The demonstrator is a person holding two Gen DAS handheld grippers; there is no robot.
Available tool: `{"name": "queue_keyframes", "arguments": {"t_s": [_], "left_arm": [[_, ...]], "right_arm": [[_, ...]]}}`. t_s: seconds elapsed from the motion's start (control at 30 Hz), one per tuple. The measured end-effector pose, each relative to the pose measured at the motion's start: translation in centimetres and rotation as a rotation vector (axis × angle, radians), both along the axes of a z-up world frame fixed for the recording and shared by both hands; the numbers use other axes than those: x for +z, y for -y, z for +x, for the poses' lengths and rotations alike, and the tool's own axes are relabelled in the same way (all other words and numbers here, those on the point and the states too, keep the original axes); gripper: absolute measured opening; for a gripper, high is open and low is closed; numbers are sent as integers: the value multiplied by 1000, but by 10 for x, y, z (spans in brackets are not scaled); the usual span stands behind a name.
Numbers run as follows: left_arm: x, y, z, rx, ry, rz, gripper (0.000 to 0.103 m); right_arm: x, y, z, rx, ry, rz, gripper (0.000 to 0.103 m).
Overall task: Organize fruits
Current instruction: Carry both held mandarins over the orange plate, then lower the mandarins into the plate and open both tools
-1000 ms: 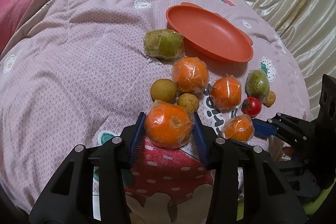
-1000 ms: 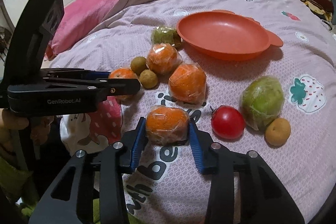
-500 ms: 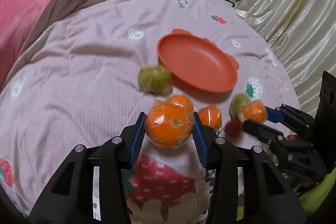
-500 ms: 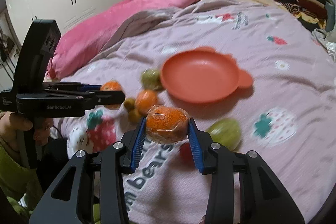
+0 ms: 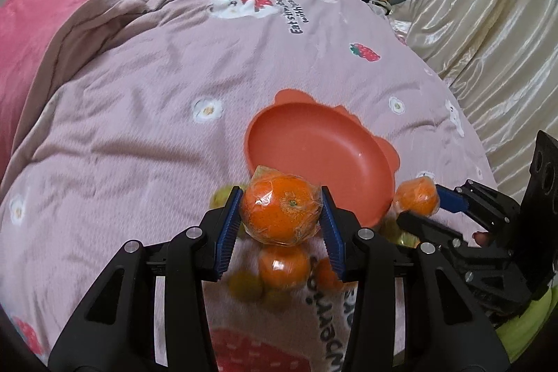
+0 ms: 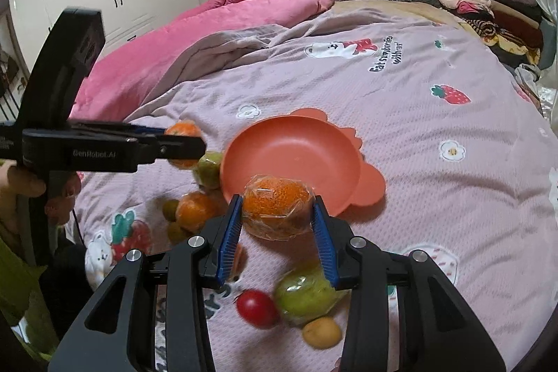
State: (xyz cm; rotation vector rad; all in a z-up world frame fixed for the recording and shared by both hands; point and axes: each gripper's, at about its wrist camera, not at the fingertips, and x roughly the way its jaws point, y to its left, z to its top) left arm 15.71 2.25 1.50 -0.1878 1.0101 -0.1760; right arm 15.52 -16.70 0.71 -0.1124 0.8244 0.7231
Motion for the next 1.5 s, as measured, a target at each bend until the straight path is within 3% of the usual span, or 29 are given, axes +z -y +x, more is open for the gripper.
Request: {"name": "queue_keyframes", "arguments": {"t_s": [0.6,1.5], "left_arm": [[-22,23,70,-50,-90,7,35],[-37,27,75,-56,-119,13,35]], "right_arm": [[-16,-16,28,66,-13,-73,38],[-28,-30,31,109,-34,-116,42]]}}
